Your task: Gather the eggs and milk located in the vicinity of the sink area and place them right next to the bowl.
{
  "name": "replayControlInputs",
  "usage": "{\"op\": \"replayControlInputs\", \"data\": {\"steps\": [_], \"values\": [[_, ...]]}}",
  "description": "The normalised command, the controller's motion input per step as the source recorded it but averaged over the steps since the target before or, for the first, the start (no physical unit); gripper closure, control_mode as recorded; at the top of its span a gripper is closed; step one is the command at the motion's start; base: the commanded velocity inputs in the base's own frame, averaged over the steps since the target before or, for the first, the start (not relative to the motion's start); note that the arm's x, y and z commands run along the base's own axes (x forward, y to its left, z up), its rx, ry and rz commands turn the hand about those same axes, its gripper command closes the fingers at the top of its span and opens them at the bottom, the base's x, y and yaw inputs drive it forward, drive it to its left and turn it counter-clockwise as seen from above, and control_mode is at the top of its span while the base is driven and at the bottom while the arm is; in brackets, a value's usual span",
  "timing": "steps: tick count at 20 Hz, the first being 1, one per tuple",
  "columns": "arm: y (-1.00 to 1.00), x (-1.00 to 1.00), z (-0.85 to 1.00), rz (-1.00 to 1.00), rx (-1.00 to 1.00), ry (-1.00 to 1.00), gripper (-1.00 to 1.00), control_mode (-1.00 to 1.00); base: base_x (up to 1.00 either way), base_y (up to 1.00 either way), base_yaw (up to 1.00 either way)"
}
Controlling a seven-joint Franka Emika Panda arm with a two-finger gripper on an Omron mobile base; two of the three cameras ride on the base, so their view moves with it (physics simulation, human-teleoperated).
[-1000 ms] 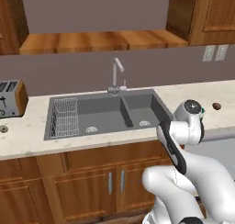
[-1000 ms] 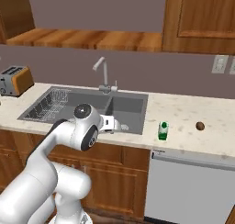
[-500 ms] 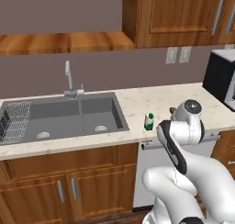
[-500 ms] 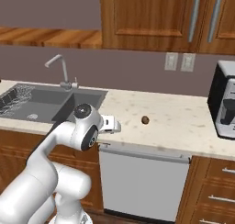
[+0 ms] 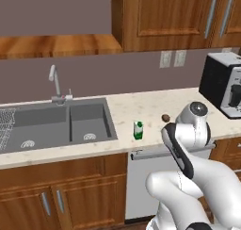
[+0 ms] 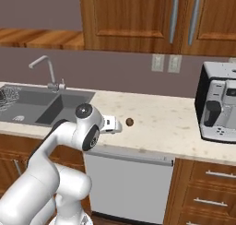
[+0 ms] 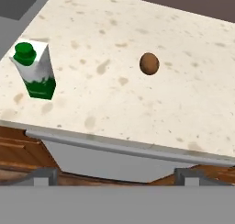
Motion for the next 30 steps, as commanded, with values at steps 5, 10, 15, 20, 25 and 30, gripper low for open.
{"op": "replayControlInputs", "data": {"steps": [5, 10, 15, 20, 25, 30], "values": [[0.0, 0.0, 0.0, 0.0, 0.0, 0.0, -1.0, 1.0, 0.55, -0.02, 0.05], [0.0, 0.0, 0.0, 0.0, 0.0, 0.0, -1.0, 1.0, 0.48, -0.19, 0.07], [0.0, 0.0, 0.0, 0.0, 0.0, 0.0, -1.0, 1.0, 0.33, -0.24, 0.07], [0.0, 0.0, 0.0, 0.0, 0.0, 0.0, -1.0, 1.0, 0.25, -0.24, 0.08], [-0.1, 0.0, -0.01, 0.02, 0.0, 0.0, -1.0, -1.0, 0.01, -0.08, 0.02], [-0.06, 0.0, -0.03, 0.03, 0.0, 0.0, -1.0, -1.0, 0.0, 0.0, 0.0]]}}
